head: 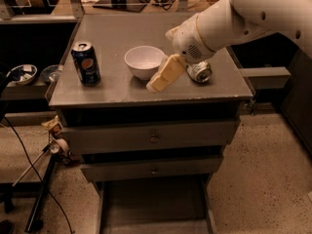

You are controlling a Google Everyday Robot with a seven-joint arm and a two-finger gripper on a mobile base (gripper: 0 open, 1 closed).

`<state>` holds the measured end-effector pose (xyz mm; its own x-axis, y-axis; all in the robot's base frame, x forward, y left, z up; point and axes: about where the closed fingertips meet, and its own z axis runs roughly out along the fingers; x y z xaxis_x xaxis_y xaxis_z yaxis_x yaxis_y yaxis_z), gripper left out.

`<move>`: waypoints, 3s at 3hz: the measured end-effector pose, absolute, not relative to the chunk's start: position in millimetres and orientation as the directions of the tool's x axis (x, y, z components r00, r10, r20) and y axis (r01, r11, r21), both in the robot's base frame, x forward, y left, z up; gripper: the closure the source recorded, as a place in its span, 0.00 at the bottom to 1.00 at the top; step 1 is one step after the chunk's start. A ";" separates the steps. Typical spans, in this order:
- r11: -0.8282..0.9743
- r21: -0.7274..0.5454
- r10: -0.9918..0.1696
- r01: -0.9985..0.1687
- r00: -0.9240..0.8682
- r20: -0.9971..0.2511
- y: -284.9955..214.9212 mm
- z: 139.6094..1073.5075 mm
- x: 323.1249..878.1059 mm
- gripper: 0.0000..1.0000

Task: Place pepsi can into bottom drawer

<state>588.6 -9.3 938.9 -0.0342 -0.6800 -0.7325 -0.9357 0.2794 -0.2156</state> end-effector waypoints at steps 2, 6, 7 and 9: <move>0.264 -0.219 -0.587 -0.939 0.023 -0.809 29.5 932.8 599.1 0.00; 0.155 -0.244 -0.502 -0.957 0.136 -0.854 103.9 909.4 632.1 0.00; 0.154 -0.243 -0.501 -0.958 0.137 -0.854 104.4 909.2 632.1 0.00; 0.110 -0.246 -0.453 -0.963 0.172 -0.875 148.9 897.2 664.7 0.00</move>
Offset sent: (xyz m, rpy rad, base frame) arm 0.0218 0.0585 -0.0056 0.2083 -0.0811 0.0551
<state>664.7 148.9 897.2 0.1724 -0.4526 -0.8749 -0.9630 0.1095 -0.2464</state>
